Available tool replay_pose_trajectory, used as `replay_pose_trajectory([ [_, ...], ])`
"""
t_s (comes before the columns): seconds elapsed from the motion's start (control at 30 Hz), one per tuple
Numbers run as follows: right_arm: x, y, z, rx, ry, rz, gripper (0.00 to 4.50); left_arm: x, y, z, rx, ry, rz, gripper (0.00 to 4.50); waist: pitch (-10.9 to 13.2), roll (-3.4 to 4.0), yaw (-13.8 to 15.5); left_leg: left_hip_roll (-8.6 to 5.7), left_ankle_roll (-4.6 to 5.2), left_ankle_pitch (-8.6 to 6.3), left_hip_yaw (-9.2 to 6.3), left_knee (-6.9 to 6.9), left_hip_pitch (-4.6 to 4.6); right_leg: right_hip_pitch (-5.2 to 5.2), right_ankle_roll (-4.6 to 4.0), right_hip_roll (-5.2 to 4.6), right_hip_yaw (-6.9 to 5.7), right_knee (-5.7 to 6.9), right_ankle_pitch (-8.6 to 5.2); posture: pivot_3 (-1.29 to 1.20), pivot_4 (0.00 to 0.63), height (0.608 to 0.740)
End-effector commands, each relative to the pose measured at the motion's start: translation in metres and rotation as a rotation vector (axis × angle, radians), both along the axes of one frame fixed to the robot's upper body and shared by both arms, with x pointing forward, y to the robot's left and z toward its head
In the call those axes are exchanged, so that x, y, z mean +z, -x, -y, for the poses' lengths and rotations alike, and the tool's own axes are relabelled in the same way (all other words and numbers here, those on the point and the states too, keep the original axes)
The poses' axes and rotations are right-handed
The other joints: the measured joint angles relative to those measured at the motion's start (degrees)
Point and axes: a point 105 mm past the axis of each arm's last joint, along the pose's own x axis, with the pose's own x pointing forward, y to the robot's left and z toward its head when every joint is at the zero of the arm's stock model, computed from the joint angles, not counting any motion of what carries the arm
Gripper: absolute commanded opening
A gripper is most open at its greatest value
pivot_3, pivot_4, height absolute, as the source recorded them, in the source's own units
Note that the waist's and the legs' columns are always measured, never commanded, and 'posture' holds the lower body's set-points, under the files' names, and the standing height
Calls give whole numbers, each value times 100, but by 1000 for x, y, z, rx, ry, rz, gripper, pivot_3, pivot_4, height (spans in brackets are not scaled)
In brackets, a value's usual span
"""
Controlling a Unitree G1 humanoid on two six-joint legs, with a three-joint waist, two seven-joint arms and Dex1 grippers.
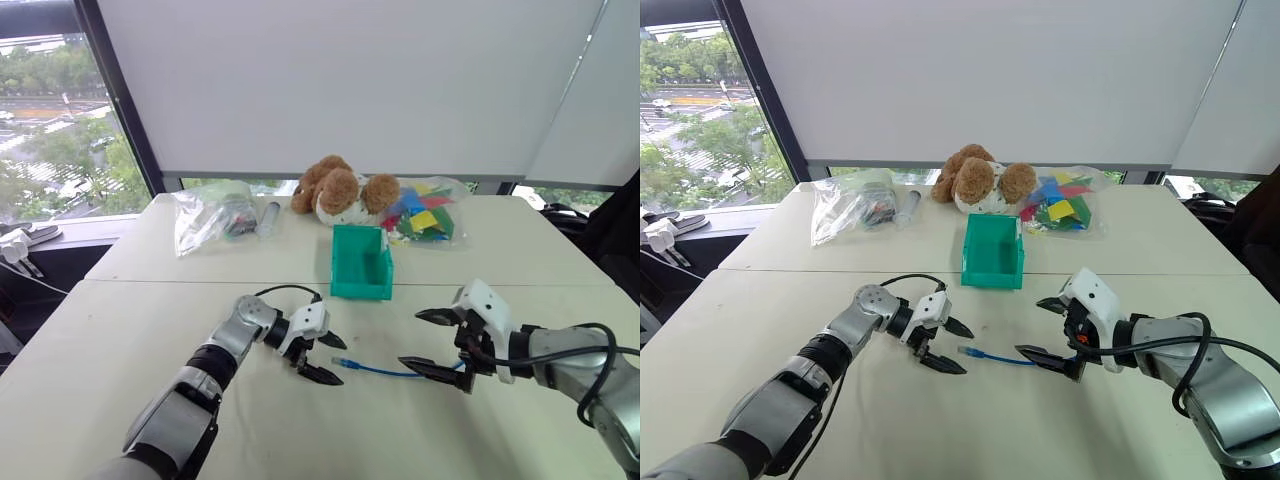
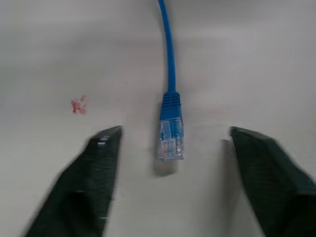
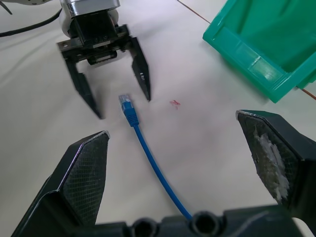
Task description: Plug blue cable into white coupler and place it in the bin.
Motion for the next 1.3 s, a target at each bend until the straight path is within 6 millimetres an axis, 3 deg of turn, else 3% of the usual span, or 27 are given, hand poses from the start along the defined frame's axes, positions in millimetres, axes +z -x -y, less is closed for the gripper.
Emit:
replay_pose_trajectory([
  [0.03,8,3,-4,29,12,42,4500,-2,2,-2,-14,-8,-4,1527,0,0,0,0,0,0,0,0,0,0,0,0,0,0,0,0,150,740],
  [0.13,7,2,-5,32,13,42,4500,-1,4,-1,-20,13,-9,25,0,0,-2,0,0,0,0,0,0,0,0,0,0,0,0,0,150,740],
  [0.2,7,3,-5,33,7,39,4500,4,6,0,-21,44,-14,25,0,0,-2,1,0,0,-1,0,0,0,0,1,0,0,0,0,150,740],
  [0.33,9,6,-7,13,-70,24,4500,40,7,0,8,187,-52,25,0,0,-4,3,0,0,-1,0,-1,-1,0,2,0,0,0,0,150,740],
  [0.47,17,11,-14,-23,-227,-7,4500,81,1,-6,95,314,-3,25,1,-1,-3,5,0,0,-5,1,-3,-1,1,2,1,1,0,0,150,740],
  [0.63,31,22,-27,-21,-480,-88,4500,105,-1,-16,194,381,123,25,-1,2,-6,6,0,0,-9,0,-2,0,1,1,1,2,1,0,150,740],
  [0.77,30,15,-41,-75,-612,-161,4500,109,3,-20,230,385,198,25,-1,2,-13,7,0,0,-9,-1,0,0,1,0,2,3,1,0,150,740],
  [1.03,19,-21,-62,-264,-839,-348,4500,103,7,-22,254,388,256,25,-3,4,-3,3,-1,1,-7,-2,-1,-4,-1,-4,3,7,2,0,150,740],
  [1.3,19,-34,-79,-293,-943,-439,4500,106,5,-21,268,399,282,25,-3,5,-41,2,-1,1,-5,-3,-2,-5,-1,1,2,7,2,0,150,740],
])
